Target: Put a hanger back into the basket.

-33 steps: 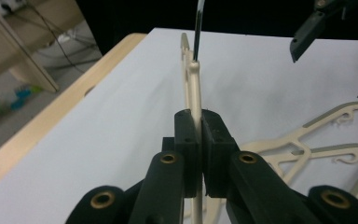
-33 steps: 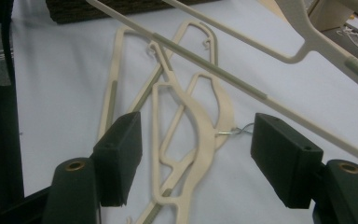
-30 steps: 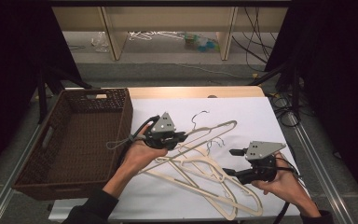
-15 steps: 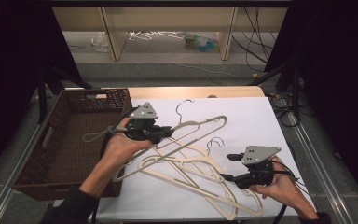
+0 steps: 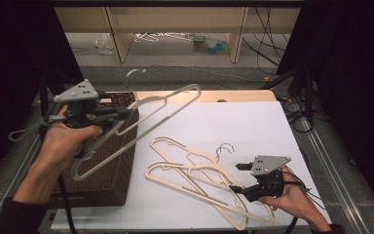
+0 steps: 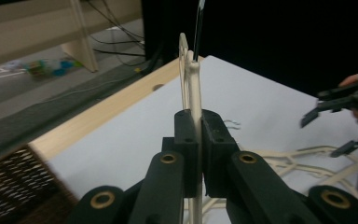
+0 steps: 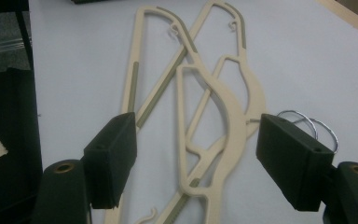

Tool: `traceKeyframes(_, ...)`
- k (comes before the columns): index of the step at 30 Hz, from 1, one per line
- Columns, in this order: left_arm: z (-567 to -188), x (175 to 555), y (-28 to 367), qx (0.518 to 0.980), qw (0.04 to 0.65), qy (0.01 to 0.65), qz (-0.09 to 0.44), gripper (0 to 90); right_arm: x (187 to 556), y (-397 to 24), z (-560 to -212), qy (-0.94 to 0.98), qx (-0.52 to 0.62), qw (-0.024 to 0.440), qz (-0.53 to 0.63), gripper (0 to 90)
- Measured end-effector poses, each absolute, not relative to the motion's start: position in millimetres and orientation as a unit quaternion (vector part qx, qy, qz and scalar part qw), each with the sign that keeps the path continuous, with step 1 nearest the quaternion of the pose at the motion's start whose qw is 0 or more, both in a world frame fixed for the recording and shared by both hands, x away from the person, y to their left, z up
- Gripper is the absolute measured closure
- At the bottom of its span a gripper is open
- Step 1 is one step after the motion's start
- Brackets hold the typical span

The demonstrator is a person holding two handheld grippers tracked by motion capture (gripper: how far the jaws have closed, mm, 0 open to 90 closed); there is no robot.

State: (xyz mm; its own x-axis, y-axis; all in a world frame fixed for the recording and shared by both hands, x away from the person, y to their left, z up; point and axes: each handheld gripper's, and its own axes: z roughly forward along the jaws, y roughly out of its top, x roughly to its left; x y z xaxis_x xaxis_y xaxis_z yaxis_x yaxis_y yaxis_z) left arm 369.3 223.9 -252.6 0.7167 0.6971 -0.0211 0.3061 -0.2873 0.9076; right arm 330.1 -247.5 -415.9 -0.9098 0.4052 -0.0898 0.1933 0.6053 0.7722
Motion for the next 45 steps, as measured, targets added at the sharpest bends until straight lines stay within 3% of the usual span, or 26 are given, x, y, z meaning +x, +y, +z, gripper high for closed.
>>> traceKeyframes(3, -259, 373, 250, 0.767, 0.498, 0.331, 0.233, 86.0, 330, -249, -417, 0.889, 0.170, 0.126, 0.406, 30.0)
traceKeyframes(9, -284, 377, 295, 0.750, 0.477, 0.379, 0.257, 86.0, 330, -250, -420, 0.890, 0.171, 0.123, 0.405, 30.0)
traceKeyframes(27, -315, 378, 359, 0.749, 0.446, 0.393, 0.293, 86.0, 330, -253, -424, 0.890, 0.172, 0.123, 0.404, 29.3)
traceKeyframes(45, -353, 384, 373, 0.762, 0.448, 0.404, 0.236, 85.7, 329, -252, -426, 0.893, 0.172, 0.115, 0.399, 28.3)
